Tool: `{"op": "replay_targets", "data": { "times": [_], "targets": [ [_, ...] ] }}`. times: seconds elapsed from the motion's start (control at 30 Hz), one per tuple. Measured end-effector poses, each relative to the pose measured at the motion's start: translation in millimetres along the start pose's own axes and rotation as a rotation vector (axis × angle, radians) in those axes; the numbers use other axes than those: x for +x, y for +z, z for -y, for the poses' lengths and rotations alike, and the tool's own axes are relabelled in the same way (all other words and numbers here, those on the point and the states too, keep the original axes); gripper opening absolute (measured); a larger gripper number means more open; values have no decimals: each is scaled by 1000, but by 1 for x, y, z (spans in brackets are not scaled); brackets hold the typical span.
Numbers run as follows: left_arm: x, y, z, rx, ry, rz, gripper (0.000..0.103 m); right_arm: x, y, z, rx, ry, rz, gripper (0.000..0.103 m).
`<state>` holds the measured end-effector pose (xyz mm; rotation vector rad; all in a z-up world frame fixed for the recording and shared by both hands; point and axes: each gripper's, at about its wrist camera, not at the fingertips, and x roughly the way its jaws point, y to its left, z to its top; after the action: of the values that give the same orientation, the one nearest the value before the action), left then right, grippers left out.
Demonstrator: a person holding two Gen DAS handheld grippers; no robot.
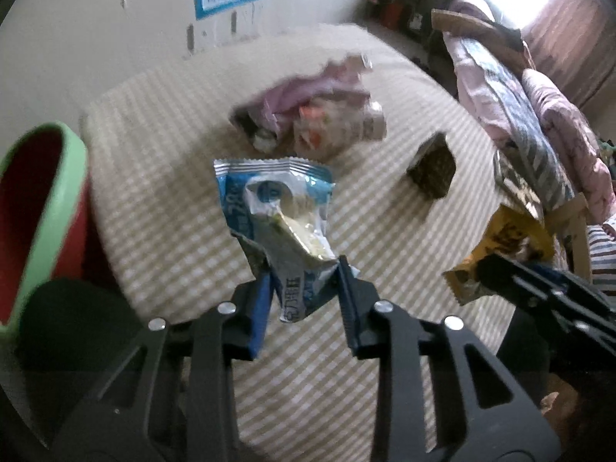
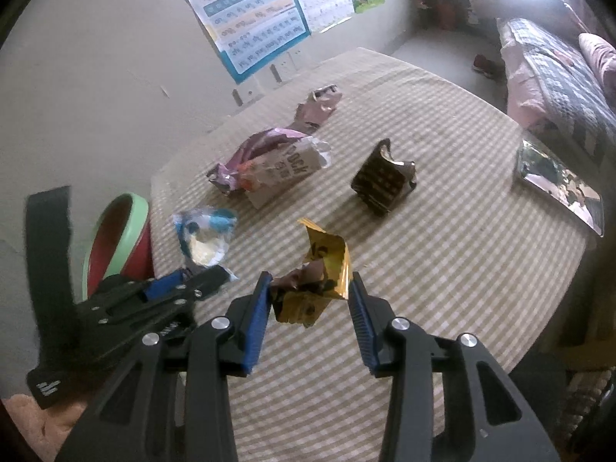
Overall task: Collect trash
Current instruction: 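Carry the light blue wrapper with the left tool while the right tool carries the gold wrapper to the bucket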
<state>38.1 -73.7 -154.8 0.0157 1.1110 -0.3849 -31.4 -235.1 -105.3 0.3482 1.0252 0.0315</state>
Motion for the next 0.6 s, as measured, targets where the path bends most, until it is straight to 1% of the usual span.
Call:
{"op": "replay_targets", "data": {
  "times": [0.13, 0.33, 0.43, 0.6],
  "targets": [
    [-28, 9, -9, -11, 43, 87, 31, -1, 4, -8, -14, 11, 11, 40],
    [-62, 24, -24, -40, 94, 187, 31, -3, 10, -15, -27, 30, 28, 40],
    [-74, 28, -31, -58, 108, 219, 31, -4, 12, -19, -35, 35, 35, 40],
    [-84, 31, -40, -80, 119, 245, 31, -6, 15, -25, -45, 44, 42, 40]
  ]
}}
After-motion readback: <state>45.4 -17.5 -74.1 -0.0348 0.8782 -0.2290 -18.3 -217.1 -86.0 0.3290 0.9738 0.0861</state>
